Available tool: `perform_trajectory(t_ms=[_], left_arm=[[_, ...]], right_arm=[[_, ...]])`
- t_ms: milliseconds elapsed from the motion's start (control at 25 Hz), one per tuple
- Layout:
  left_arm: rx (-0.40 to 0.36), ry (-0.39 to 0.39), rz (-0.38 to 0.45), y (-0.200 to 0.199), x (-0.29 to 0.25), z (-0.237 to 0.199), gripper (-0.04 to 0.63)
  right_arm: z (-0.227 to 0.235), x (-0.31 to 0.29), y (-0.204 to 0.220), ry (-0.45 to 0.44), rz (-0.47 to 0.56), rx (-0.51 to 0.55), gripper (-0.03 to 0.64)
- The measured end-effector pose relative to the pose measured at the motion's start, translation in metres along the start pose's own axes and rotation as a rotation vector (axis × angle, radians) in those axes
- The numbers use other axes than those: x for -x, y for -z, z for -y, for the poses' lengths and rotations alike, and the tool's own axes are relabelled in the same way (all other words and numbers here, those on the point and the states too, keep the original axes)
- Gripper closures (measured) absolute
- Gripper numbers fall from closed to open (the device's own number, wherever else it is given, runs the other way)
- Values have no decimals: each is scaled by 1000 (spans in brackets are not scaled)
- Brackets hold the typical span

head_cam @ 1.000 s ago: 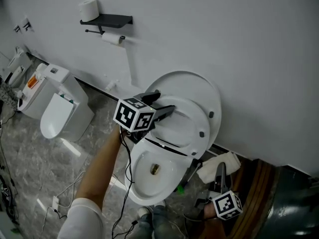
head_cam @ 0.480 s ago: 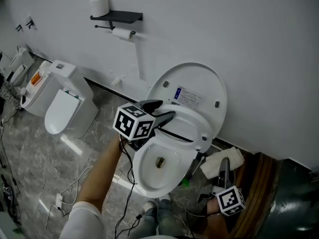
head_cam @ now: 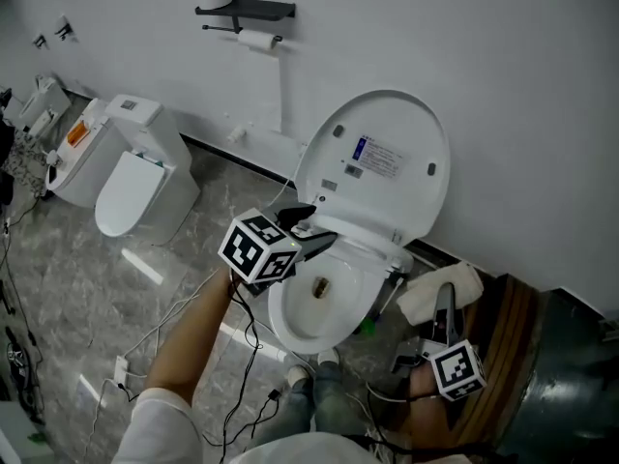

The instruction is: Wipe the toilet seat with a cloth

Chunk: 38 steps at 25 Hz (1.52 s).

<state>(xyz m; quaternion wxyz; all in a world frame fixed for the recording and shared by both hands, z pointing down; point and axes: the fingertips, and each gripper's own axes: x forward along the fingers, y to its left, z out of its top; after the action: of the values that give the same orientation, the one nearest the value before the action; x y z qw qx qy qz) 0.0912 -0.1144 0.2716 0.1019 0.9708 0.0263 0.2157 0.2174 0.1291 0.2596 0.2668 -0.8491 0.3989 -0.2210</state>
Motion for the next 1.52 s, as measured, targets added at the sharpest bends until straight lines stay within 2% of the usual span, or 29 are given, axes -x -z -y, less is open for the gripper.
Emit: perform_trajectory(t_ms=[320,600,720,880,960,1120,1320,1520], left_arm=[[-71,58,-83,61,31,36,307],[-188,79,-206,131,54,65,307],[-236,74,-223,163,61,74,307],[-264,89,-264,200,66,83,307],[-261,112,-289,214,69,86,307],[-177,150,-290,233,71,89,307],[-126,145,-289,269,71,92,307],[-147,123,-321,311,69,94,307]], right_arm=[[-12,15,13,-20,-31,8,517],[-19,20,34,-70,-83,39,517],[-15,19,48,-71,-108,40,517],[-9,18,73,-69,-160,39,517],[-8,17,83,-71,-180,41,517],[-4,13,101,-68,-209,38,517],[7,8,127,-53,-248,31,517],[17,4,157,-54,-292,28,517]])
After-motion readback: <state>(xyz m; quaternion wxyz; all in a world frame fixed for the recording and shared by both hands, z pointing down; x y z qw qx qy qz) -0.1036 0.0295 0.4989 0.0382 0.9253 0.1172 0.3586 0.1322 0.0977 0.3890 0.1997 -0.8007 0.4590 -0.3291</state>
